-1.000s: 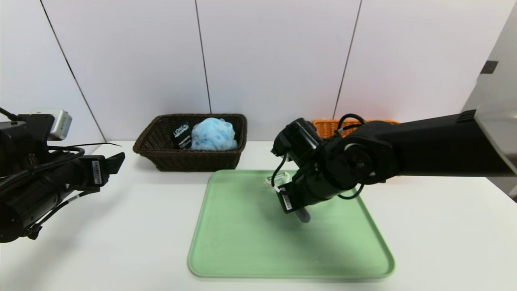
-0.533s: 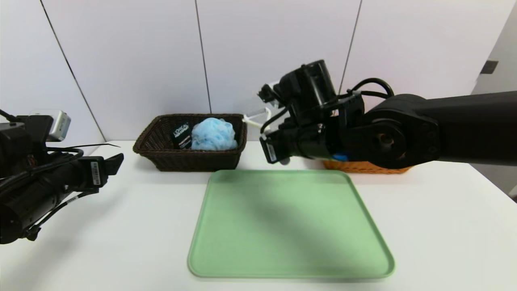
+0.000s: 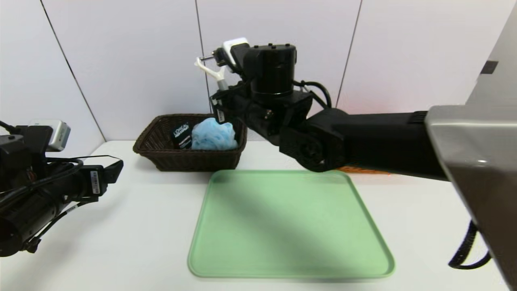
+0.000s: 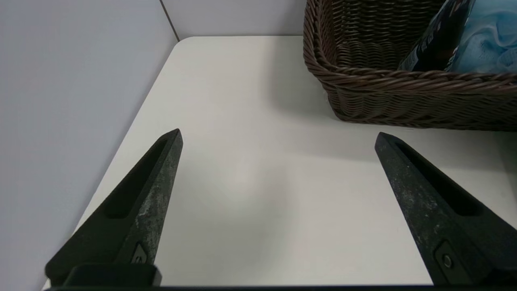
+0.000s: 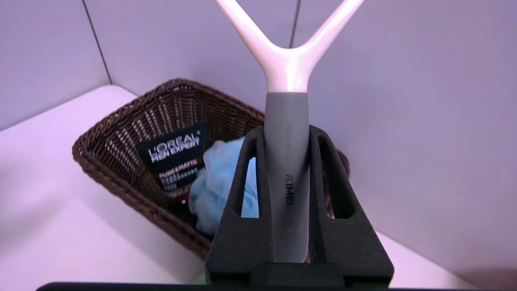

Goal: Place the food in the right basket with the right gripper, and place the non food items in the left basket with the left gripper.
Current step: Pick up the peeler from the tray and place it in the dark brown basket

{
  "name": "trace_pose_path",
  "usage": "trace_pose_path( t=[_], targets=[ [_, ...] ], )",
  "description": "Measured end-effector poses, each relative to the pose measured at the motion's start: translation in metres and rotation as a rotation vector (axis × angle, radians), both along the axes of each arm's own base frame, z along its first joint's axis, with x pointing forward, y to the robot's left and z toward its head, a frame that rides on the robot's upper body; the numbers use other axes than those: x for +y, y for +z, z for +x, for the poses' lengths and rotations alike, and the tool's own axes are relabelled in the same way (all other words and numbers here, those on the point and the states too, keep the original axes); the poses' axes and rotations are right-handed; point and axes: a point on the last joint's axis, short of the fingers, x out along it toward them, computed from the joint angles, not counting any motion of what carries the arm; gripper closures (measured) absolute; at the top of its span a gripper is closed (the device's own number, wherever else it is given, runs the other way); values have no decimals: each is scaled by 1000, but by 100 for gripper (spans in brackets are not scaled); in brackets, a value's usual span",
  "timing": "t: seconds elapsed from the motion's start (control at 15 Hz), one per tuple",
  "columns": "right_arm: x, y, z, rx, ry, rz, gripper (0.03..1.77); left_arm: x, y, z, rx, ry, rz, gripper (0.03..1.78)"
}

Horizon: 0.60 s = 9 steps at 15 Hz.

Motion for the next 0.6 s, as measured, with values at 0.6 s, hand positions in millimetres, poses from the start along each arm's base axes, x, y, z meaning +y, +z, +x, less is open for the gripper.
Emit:
trace_pose_path(
  t=[0.6],
  targets=[
    [27, -71, 37, -120, -28, -4, 153, 0, -4, -4, -2, -34, 14, 12]
  ],
)
